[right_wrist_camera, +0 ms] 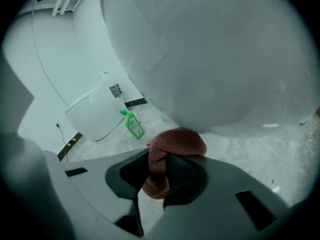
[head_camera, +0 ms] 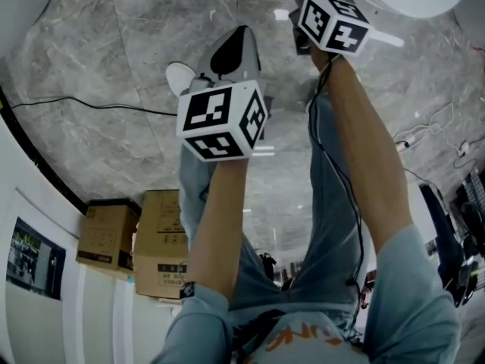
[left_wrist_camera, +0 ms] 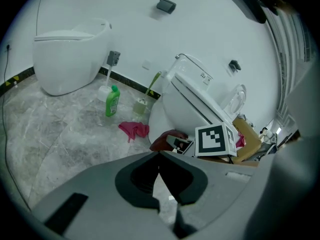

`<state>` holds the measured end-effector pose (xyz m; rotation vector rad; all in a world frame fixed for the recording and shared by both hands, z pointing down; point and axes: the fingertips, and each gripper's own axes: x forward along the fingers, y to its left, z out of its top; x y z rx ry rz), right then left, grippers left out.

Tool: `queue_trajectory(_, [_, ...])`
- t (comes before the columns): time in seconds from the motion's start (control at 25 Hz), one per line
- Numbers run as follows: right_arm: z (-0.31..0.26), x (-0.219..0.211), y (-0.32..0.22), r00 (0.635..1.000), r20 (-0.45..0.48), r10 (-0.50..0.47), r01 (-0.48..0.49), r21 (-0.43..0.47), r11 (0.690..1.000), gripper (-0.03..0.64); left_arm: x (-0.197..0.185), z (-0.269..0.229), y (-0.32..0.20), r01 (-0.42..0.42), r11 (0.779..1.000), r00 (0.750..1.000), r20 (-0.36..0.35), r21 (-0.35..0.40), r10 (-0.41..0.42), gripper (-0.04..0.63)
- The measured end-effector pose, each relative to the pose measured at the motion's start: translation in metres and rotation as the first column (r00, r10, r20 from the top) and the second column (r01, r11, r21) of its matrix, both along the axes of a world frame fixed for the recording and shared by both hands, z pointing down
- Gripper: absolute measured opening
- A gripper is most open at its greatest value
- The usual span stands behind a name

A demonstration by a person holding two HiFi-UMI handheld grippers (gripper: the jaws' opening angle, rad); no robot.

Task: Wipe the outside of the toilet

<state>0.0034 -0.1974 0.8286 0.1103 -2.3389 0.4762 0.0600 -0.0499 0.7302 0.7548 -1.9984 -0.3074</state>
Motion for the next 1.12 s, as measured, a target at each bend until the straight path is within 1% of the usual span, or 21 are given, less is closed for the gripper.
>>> queue_trajectory(0.28, [-0.037, -0.044, 0.045, 0.997, 0.058, -0.05, 0.051, -0.01, 0.999, 0.074, -0.034, -0.025, 0.036, 0.021, 1.0, 0.999, 0.034, -0.008, -0.02, -0.005])
queue_trajectory(0.44, [-0.068, -0.047, 0.075, 0.992, 0.074, -0.098, 0.1, -0.019, 0.995, 0.074, -0.05, -0.049, 0.053, 0.038, 0.999, 0.998, 0.056, -0.011, -0.038, -0.005])
queue_trajectory(0.56, [-0.099, -0.047, 0.09, 0.985, 0.096, -0.142, 0.144, -0.014, 0.989, 0.074, -0.064, -0.072, 0.058, 0.045, 0.999, 0.995, 0.086, -0.009, -0.044, -0.005])
queue_trajectory(0.68, [-0.134, -0.046, 0.097, 0.977, 0.126, -0.172, 0.173, -0.001, 0.985, 0.074, -0.073, -0.098, 0.061, 0.05, 0.999, 0.992, 0.118, -0.01, -0.049, -0.005])
queue_trajectory(0.84, [-0.19, -0.04, 0.094, 0.967, 0.162, -0.198, 0.197, 0.026, 0.98, 0.074, -0.077, -0.139, 0.064, 0.048, 0.999, 0.986, 0.158, -0.019, -0.044, -0.005])
queue_trajectory(1.12, [-0.313, -0.032, 0.073, 0.936, 0.244, -0.253, 0.234, 0.104, 0.967, 0.075, -0.084, -0.239, 0.051, 0.049, 0.999, 0.964, 0.261, 0.0, -0.047, -0.005])
